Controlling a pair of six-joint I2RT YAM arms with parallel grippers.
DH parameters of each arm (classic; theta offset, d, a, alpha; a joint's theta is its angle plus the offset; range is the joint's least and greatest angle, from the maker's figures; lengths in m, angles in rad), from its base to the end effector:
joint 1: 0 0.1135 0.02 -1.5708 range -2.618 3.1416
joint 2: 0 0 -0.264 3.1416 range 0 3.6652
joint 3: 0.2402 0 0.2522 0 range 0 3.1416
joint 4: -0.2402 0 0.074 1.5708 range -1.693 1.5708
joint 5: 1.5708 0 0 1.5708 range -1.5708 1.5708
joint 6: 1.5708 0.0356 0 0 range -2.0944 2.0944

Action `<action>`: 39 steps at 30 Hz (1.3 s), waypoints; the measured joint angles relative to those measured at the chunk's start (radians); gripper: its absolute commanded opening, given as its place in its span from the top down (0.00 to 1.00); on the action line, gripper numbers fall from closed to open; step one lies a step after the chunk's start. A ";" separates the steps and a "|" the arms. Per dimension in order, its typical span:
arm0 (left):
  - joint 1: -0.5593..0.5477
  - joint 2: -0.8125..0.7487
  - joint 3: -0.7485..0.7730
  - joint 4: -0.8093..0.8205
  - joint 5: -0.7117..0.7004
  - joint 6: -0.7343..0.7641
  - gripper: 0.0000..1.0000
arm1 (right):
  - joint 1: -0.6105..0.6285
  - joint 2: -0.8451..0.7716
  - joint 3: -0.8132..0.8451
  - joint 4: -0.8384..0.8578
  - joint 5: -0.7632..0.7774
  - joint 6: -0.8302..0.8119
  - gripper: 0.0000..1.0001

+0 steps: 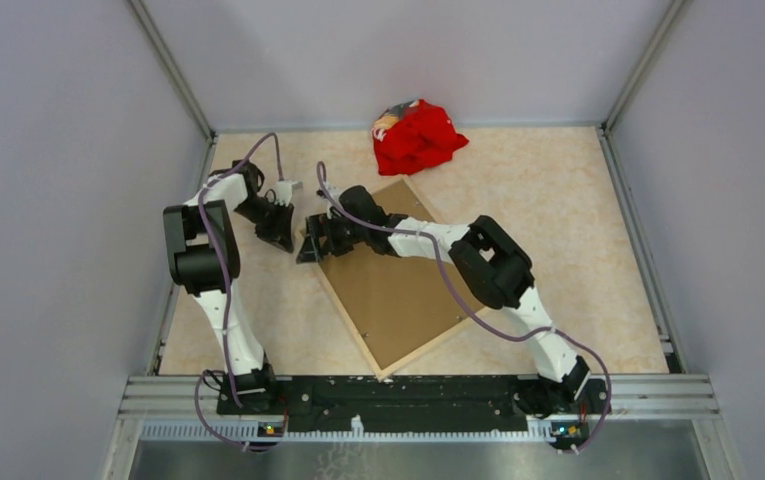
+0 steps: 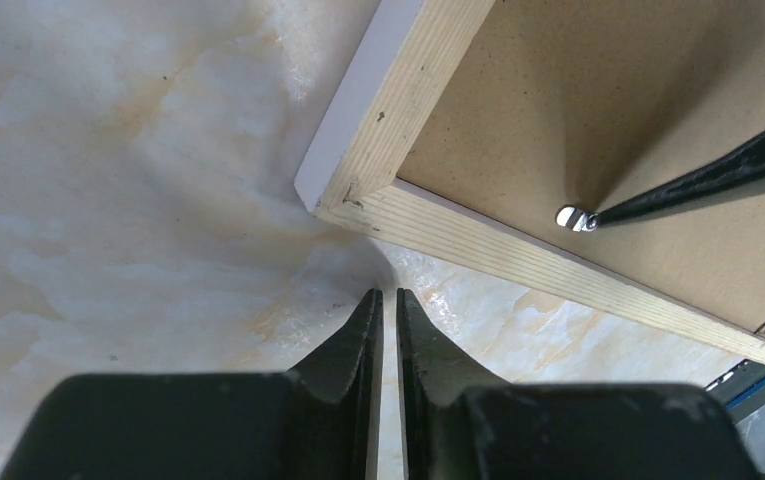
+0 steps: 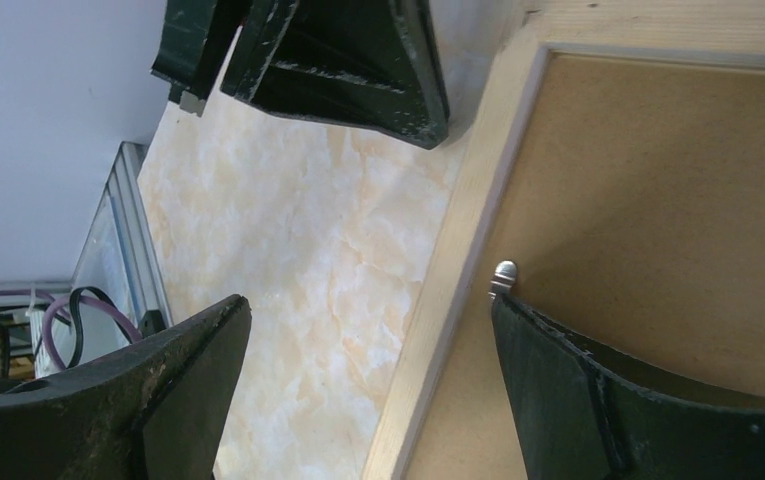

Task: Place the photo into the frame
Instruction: Install the photo frame at the center of the board.

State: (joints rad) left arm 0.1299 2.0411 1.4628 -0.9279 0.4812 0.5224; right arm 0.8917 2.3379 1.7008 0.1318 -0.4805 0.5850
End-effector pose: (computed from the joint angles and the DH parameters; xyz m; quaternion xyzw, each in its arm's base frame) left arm 0.3833 0.0334 0.1598 0.1968 0.9506 -0.2156 0.1060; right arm 0.3190 0.4213 0.1550 -0.2472 0.8084 0.4836 0.2269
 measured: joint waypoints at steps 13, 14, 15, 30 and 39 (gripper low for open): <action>0.000 0.000 0.000 0.000 0.000 0.000 0.84 | -0.031 -0.001 0.003 -0.013 0.000 0.002 0.10; 0.000 0.000 0.000 0.000 0.000 0.000 0.84 | -0.031 0.001 0.004 -0.011 -0.001 0.002 0.10; 0.000 0.000 0.000 0.000 0.000 0.000 0.84 | -0.031 0.003 0.005 -0.008 -0.004 0.003 0.10; 0.000 0.000 0.000 0.000 0.000 0.000 0.84 | -0.016 0.029 0.034 0.005 -0.033 0.022 0.12; 0.000 0.000 0.000 0.000 0.000 0.000 0.84 | -0.016 0.031 0.035 0.006 -0.038 0.022 0.12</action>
State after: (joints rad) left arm 0.1299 2.0411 1.4628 -0.9283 0.4816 0.5228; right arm 0.8753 2.3688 1.7363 0.1379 -0.5186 0.6067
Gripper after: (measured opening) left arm 0.158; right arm 0.884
